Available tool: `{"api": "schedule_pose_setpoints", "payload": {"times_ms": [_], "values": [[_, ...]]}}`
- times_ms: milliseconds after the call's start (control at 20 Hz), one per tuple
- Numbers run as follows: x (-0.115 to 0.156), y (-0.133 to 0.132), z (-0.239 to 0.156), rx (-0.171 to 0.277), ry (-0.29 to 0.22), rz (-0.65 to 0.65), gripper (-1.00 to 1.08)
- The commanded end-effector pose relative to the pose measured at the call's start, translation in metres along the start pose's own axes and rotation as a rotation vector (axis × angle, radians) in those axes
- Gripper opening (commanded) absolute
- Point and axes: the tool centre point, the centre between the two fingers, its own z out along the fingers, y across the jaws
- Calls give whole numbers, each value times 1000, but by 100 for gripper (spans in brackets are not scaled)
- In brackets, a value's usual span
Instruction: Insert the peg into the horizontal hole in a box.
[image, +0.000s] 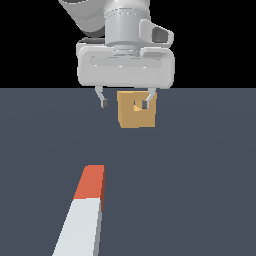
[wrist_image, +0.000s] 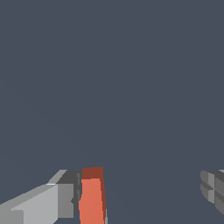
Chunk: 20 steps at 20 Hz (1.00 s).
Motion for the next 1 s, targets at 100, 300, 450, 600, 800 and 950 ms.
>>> {"api": "schedule_pose_setpoints", "payload": {"times_ms": [100, 300, 450, 600, 800, 950], "values": [[-1, 0, 1, 0, 0, -1, 100], [-11, -4, 5, -2, 0, -5, 100], [-24, -8, 11, -4, 0, -11, 100], [-43, -14, 19, -8, 0, -19, 100], [-75, -24, 34, -14, 0, -33, 100], [-104, -32, 47, -19, 0, -46, 100]]}}
